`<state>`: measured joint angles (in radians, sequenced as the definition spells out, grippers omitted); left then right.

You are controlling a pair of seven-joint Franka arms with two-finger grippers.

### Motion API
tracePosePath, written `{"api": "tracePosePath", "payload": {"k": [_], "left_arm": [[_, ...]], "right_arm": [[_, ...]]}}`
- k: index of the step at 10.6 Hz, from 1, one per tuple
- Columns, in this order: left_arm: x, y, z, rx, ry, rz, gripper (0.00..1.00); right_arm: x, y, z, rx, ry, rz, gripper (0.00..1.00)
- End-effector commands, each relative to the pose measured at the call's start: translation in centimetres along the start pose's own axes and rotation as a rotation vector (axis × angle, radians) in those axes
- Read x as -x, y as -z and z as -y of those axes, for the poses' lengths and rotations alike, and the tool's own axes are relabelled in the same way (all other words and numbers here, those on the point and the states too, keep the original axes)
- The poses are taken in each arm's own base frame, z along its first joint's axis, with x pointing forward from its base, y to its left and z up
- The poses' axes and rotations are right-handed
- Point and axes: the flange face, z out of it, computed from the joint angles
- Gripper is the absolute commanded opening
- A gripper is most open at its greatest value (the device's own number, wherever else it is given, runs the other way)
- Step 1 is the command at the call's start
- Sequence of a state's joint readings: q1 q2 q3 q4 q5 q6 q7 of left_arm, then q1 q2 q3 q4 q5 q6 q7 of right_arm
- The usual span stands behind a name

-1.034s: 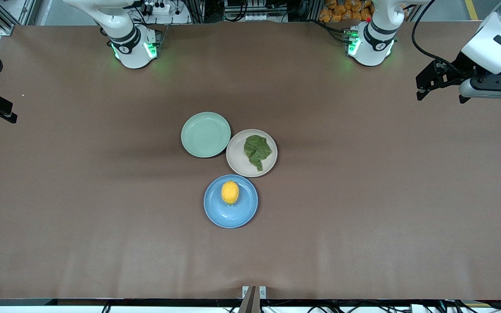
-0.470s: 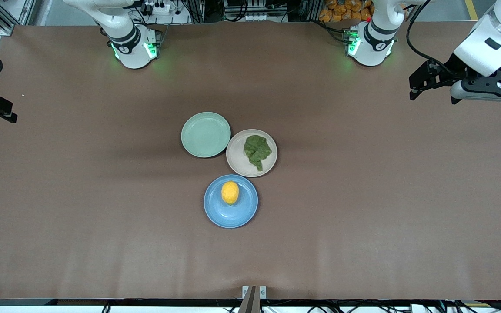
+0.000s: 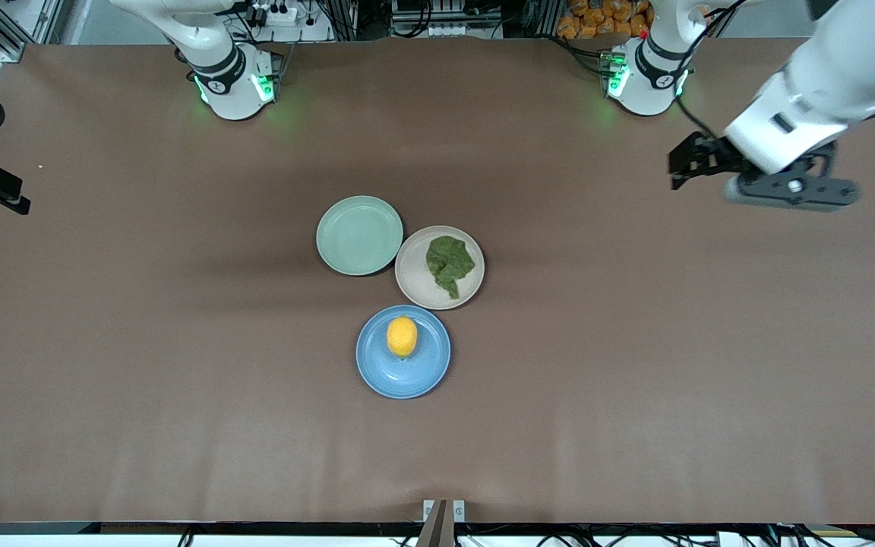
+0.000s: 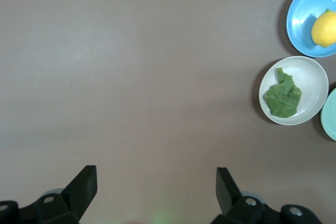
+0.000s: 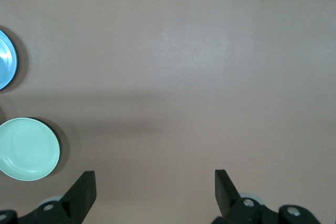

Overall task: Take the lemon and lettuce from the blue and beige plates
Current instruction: 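Move the left gripper over the lettuce leaf on the beige plate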

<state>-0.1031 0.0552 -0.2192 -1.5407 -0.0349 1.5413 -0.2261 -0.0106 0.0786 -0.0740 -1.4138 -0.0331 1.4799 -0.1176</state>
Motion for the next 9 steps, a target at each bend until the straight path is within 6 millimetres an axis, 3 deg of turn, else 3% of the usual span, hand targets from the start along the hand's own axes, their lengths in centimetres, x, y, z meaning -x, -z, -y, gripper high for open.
{"api": "tracePosePath", "payload": {"k": [1, 4, 9], "left_arm": [[-1.3, -2.2, -4.0, 0.035, 0.046, 0.013, 1.0], [-2.8, -6.3, -8.6, 0.063, 0.083, 0.027, 1.0], [-4.2, -16.3, -18.8, 0.068, 0.16, 0.027, 1.0]], "right_arm": [[0.3, 0.2, -0.2, -0.016, -0.009, 0.0, 1.0], [0.3, 0.1, -0.1, -0.017, -0.007, 0.003, 1.0], [0.1, -0.2, 0.1, -0.017, -0.004, 0.004, 1.0]]}}
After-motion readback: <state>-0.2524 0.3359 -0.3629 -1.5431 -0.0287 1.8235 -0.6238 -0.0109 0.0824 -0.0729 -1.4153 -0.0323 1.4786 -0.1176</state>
